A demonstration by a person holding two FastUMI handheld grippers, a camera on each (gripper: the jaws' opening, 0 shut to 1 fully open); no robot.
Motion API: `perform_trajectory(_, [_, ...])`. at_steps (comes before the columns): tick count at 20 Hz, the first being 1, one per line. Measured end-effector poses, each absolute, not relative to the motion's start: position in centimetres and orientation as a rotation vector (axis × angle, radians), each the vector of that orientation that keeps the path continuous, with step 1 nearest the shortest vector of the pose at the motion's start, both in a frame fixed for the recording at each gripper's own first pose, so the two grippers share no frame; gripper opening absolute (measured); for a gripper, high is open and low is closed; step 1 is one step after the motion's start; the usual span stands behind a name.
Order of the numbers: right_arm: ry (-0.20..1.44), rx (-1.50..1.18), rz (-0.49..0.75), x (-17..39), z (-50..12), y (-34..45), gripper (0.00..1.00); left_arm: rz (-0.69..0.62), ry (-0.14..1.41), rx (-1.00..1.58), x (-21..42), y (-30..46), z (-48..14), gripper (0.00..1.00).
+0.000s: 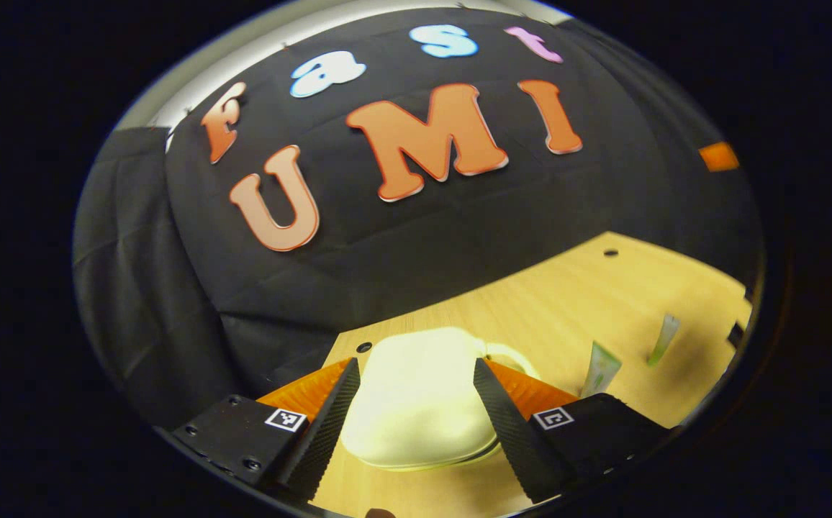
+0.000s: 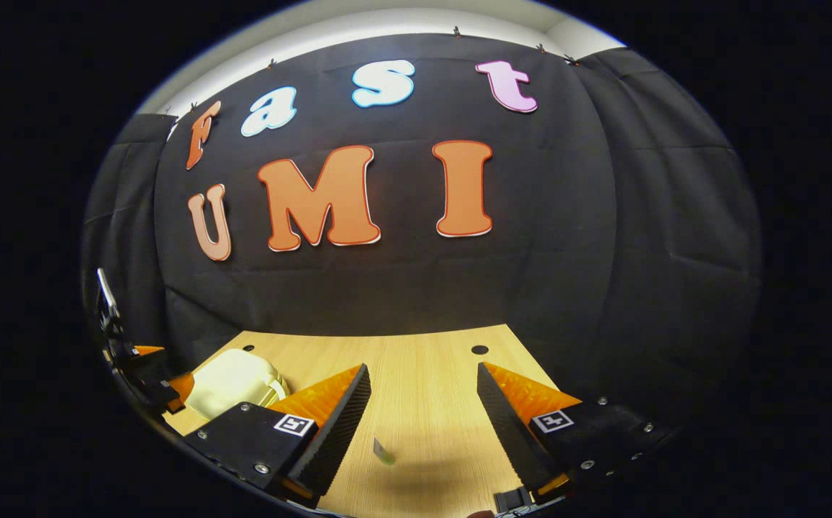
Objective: First open the suitcase, pack the skin care products into it, and then close the suitcase.
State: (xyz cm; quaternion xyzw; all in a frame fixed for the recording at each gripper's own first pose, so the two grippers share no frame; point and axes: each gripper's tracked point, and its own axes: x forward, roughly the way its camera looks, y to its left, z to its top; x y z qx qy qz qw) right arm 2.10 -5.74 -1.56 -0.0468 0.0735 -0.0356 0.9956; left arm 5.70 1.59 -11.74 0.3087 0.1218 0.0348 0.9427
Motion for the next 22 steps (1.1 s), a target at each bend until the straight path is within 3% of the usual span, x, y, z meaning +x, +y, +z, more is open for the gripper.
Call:
perform_trajectory(12, [0.228, -0.012, -0.153, 0.7, -4.5, -8.1, 0.94, -0.306, 0.402, 1.232, 9.4, -3.7, -22.9, 0.98])
perform_trajectory(19, [0.276, 0.046, -0.189, 0.0, -5.8, -10.1, 0.94, -0.269, 0.459, 1.351, 12.7, -4.0, -25.5, 0.97])
perform_trajectory(20, [0.277, 0.045, -0.193, 0.0, -5.9, -10.4, 0.95, -0.272, 0.477, 1.358, 13.4, -3.9, -25.9, 0.92])
perform_trajectory(21, [0.282, 0.048, -0.194, 0.2, -6.0, -10.7, 0.95, -0.277, 0.494, 1.367, 13.9, -4.0, -26.4, 0.98])
perform_trajectory(22, [0.289, 0.056, -0.195, 0.3, -6.1, -10.9, 0.94, -0.275, 0.51, 1.378, 14.4, -3.9, -26.7, 0.98])
